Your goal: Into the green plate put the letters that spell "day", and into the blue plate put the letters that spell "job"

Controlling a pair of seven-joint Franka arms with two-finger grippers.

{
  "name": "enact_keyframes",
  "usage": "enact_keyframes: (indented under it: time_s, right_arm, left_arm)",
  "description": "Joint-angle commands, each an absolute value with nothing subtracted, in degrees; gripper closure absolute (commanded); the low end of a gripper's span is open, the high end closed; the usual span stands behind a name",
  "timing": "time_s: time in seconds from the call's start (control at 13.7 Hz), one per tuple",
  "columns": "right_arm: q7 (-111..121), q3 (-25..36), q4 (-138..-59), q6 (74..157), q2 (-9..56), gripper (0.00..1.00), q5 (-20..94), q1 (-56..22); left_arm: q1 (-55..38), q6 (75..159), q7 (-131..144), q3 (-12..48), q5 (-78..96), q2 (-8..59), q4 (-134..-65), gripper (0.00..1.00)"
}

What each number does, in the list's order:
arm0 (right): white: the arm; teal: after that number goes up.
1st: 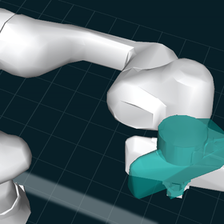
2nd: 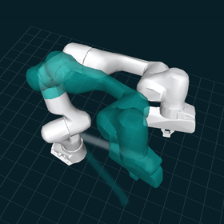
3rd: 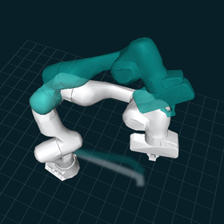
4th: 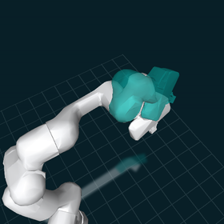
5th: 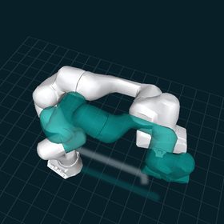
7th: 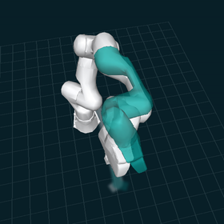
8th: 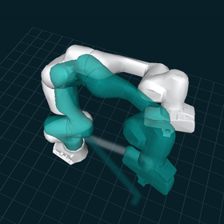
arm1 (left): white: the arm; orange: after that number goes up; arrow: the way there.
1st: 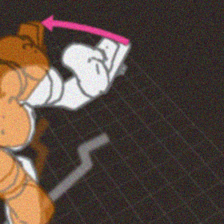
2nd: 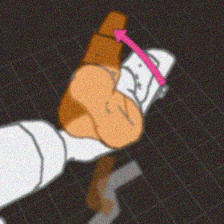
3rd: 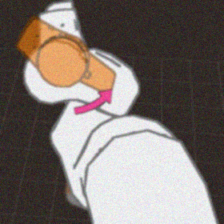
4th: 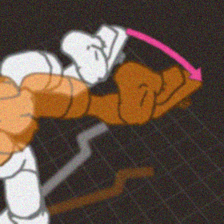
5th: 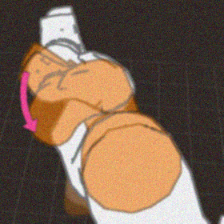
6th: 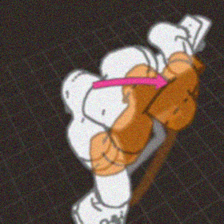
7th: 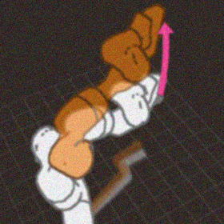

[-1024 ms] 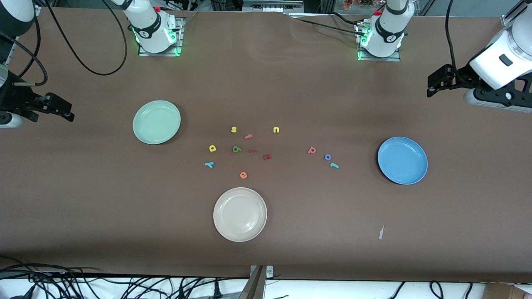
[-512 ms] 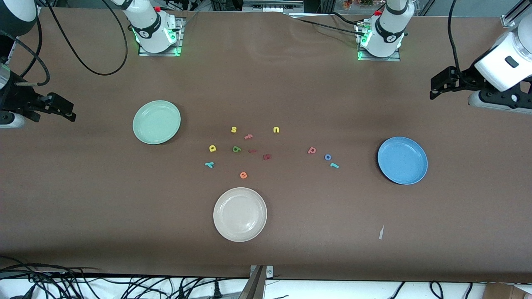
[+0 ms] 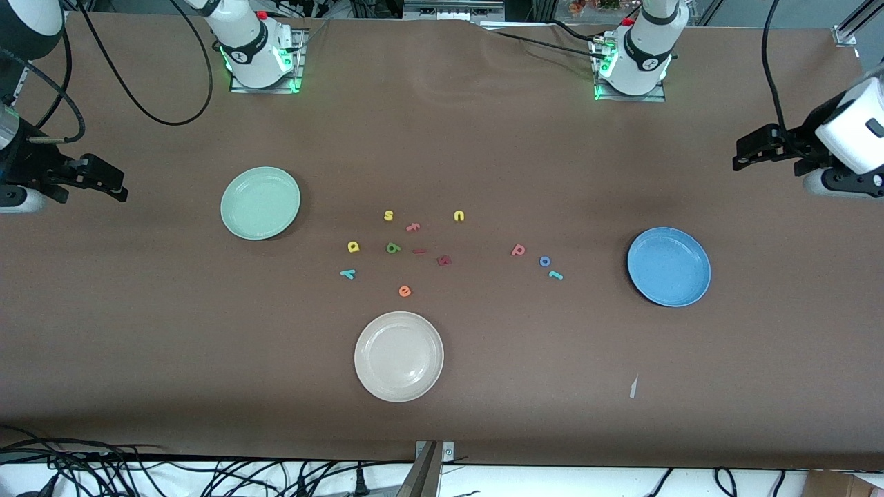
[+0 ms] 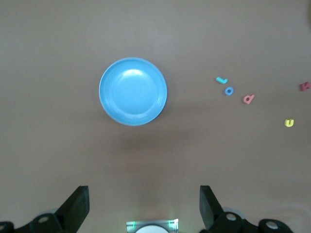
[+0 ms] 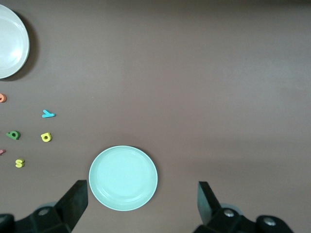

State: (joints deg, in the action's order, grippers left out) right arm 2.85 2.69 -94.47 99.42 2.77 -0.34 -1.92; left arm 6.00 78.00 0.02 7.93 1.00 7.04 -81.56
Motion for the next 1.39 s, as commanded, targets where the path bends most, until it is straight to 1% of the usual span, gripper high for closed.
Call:
enact_keyframes:
  time_s: [0.0,0.44,0.95,1.1,1.17,1.32]
  right_arm:
    - [3.4,2.7,-94.7,99.0,2.5,0.00,-0.4,-2.3]
    - [3.3,2.6,-94.7,99.1,2.5,0.00,-0.4,-2.3]
    - [3.4,2.7,-94.7,99.1,2.5,0.00,-0.4,-2.3]
    - [3.4,2.7,-94.7,99.1,2.5,0.00,-0.4,-2.3]
    - [3.4,2.7,-94.7,99.1,2.5,0.00,-0.4,-2.3]
    - [3.4,2.7,-94.7,99.1,2.6,0.00,-0.4,-2.3]
  left_arm:
    - [7.5,75.1,0.2,8.2,1.7,9.1,-80.3,0.00]
    - [6.8,74.2,0.7,8.7,2.0,9.0,-79.5,0.00]
    - [6.6,76.7,0.4,8.6,2.1,9.1,-79.5,0.00]
    - [6.2,81.1,0.3,8.5,2.3,7.5,-82.2,0.00]
    - [4.5,81.7,0.3,8.2,1.7,6.2,-84.2,0.00]
    - [2.2,82.0,0.5,6.1,1.6,5.9,-84.7,0.00]
